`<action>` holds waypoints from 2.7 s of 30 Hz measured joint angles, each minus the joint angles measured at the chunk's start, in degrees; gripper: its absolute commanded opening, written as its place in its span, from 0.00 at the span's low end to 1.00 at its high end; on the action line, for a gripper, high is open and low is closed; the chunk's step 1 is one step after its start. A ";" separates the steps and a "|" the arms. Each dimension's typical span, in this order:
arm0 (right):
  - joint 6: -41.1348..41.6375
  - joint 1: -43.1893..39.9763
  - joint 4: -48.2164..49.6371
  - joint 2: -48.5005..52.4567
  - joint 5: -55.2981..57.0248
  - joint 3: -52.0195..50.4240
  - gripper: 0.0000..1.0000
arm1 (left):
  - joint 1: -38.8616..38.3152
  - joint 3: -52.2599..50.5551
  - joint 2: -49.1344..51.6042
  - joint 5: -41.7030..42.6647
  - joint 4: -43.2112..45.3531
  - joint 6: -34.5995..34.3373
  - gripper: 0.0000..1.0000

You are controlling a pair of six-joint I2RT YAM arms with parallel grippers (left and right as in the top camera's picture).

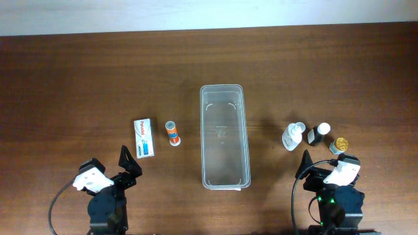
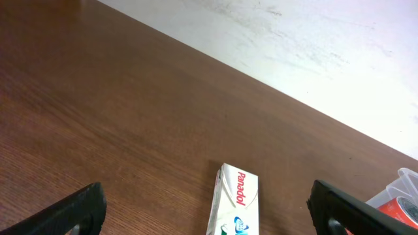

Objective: Pack container

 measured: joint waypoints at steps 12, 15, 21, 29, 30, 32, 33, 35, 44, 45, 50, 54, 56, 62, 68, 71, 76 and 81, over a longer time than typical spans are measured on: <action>0.09 0.00 0.00 0.00 0.00 0.00 0.98 | 0.00 0.00 0.00 0.02 0.00 0.00 0.99; 0.02 0.00 0.00 0.00 0.00 0.00 0.99 | 0.00 0.00 0.00 0.02 0.00 0.00 0.99; 0.02 0.00 0.00 0.00 0.00 0.00 0.98 | 0.00 0.00 0.00 0.02 0.00 0.00 0.99; 0.02 0.00 0.00 0.00 0.00 0.00 0.98 | 0.00 0.00 0.00 0.00 0.00 0.00 0.99; 0.02 0.00 0.00 0.00 0.00 0.02 0.98 | 0.00 0.00 0.00 0.02 0.00 0.00 0.99; 0.02 0.00 0.00 0.00 0.00 0.02 0.98 | 0.00 0.00 0.00 0.00 0.00 0.00 0.99; 0.04 0.00 0.00 0.00 0.00 0.02 0.98 | 0.00 0.00 0.00 0.02 0.00 0.00 0.99; 0.04 0.00 0.00 0.00 0.00 0.00 0.98 | 0.00 0.00 0.00 0.02 0.00 0.00 0.99; 0.04 0.00 0.00 0.00 0.00 0.00 0.98 | 0.00 0.00 0.00 0.02 0.00 0.00 0.99; 0.00 0.00 0.00 0.00 0.00 0.00 0.98 | 0.00 0.00 0.00 0.02 0.00 -0.02 0.99; 0.02 0.00 0.00 0.00 0.00 0.02 0.98 | 0.00 0.00 0.00 0.00 0.00 0.00 0.99; 0.33 0.00 0.72 0.00 -0.96 -0.04 0.98 | 0.00 0.00 0.00 0.00 0.00 0.00 0.99; 0.92 0.00 2.86 0.00 -2.49 -0.11 0.98 | 0.00 0.00 0.00 0.00 0.00 0.00 1.00; 2.01 0.00 9.01 0.26 -8.55 1.09 0.99 | 0.00 0.00 0.00 0.00 0.04 0.00 0.99; 1.70 0.00 -0.39 11.28 -11.26 15.80 0.98 | 0.00 -0.02 0.00 0.00 0.02 0.00 0.99; -0.26 0.00 -9.77 23.52 -11.91 29.94 0.98 | 0.00 -0.07 0.00 0.00 -0.02 0.00 0.99; -2.51 0.00 -24.70 44.17 -12.70 54.55 0.98 | 0.00 -0.24 -0.07 0.00 0.04 0.00 0.99; -3.06 0.00 -38.88 61.29 -16.74 74.77 0.98 | 0.00 -0.28 -0.04 0.02 0.07 -0.02 1.00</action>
